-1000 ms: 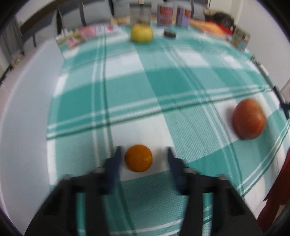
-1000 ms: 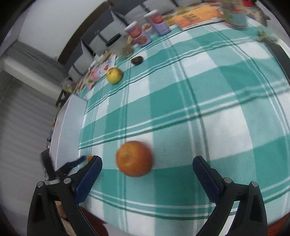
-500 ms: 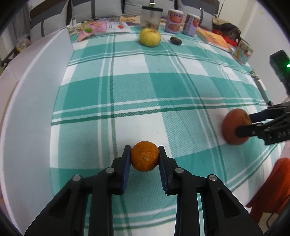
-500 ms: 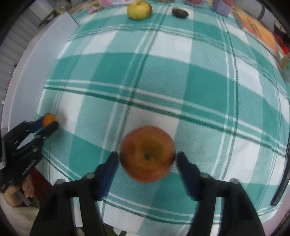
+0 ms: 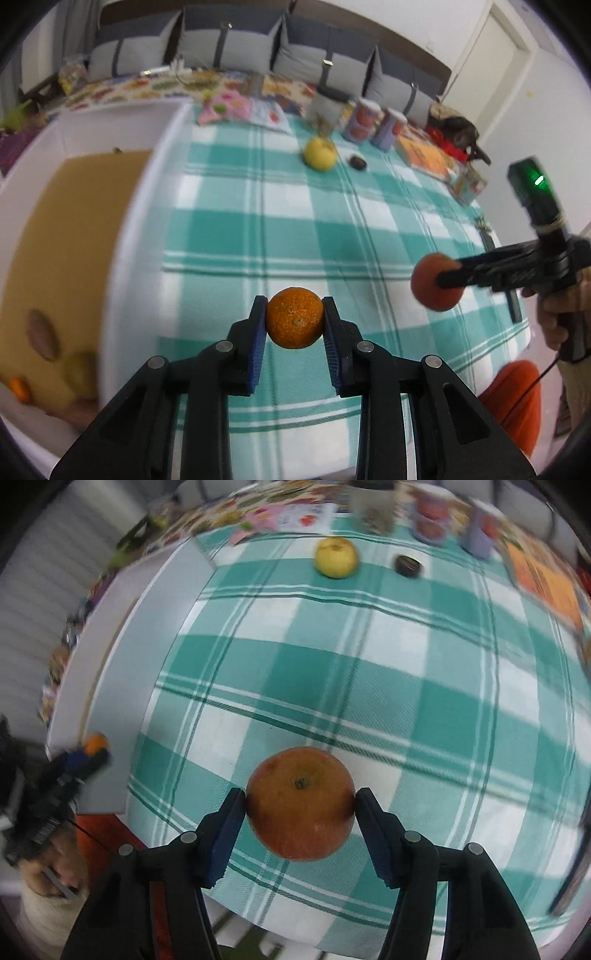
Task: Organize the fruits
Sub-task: 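Carry the orange and apple into the white box and open both tools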
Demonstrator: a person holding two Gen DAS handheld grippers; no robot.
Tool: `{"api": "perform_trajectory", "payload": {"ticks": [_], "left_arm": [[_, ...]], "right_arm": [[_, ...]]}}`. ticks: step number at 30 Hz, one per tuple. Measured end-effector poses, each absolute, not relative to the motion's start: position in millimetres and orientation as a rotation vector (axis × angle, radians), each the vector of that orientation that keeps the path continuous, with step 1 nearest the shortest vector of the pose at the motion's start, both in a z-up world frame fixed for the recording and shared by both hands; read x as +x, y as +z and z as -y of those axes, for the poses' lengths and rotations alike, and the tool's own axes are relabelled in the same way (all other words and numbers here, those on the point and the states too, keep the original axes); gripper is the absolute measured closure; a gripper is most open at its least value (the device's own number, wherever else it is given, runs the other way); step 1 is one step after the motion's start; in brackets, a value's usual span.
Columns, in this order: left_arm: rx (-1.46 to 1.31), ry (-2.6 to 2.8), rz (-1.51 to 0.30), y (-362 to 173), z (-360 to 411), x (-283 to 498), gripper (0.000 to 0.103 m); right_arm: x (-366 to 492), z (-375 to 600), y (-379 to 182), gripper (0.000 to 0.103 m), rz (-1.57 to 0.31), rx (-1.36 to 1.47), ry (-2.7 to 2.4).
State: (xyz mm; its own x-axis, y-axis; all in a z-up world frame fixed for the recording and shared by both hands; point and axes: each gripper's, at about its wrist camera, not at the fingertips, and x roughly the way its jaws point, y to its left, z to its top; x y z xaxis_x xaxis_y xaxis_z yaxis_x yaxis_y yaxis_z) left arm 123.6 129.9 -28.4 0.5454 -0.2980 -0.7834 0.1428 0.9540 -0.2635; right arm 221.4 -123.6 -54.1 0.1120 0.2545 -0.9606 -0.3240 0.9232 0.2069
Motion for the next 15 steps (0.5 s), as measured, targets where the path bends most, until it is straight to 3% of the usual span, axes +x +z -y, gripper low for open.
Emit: {"api": "perform_trajectory", "payload": {"ticks": [3, 4, 7, 15], "left_arm": [[-0.196, -0.249, -0.941, -21.2, -146.4, 117.6, 0.074], [-0.202, -0.247, -0.938, -20.5, -150.0, 114.6, 0.074], [-0.213, -0.239, -0.936, -20.6, -161.0, 109.6, 0.074], [-0.233, -0.231, -0.943, -28.4, -167.4, 111.4, 0.074]], "right_arm": [[218.9, 97.9, -78.5, 0.046, -1.429, -0.202, 0.406], [218.2, 92.7, -88.7, 0.056, -1.442, -0.217, 0.406], [214.7, 94.9, -107.1, 0.054, -1.450, -0.181, 0.411], [224.1, 87.8, -134.2, 0.032, -1.523, -0.184, 0.385]]}}
